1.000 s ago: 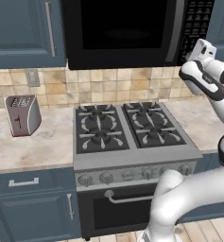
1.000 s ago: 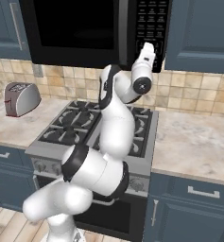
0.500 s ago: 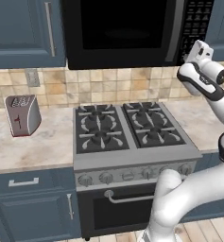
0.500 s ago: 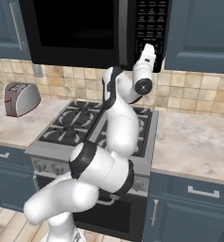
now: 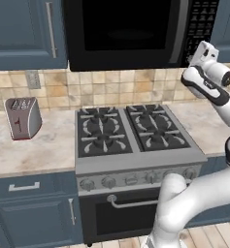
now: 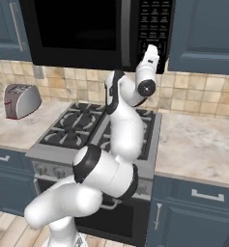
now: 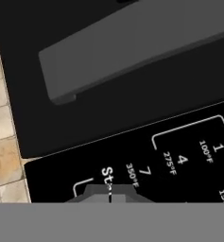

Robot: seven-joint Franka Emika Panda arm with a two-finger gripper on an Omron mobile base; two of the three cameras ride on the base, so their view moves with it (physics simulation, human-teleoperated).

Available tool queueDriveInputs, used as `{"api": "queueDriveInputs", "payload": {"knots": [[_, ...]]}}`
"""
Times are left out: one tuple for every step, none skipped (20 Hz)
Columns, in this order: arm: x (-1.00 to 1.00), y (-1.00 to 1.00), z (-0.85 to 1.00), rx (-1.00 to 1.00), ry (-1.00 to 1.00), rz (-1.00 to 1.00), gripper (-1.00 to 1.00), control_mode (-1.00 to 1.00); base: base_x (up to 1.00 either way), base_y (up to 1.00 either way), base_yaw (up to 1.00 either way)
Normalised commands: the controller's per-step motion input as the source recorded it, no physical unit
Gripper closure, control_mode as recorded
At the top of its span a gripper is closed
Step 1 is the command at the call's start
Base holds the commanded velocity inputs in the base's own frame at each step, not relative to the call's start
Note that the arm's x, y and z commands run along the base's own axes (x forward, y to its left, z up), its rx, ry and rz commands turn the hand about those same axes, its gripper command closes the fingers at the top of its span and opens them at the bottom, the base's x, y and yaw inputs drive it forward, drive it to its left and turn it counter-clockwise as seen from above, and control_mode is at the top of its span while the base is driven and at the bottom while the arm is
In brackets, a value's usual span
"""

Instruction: Pick the tomato from the sink and place it in the bowl. Then pick the bowl and place it in the microwave. Then close the microwave door and press the start button.

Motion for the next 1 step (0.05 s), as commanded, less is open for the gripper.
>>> {"api": "queueDriveInputs", "payload": {"knots": [[0.00, 0.00, 0.00, 0.00, 0.00, 0.00, 1.00, -1.00, 0.00, 0.00, 0.00]]}}
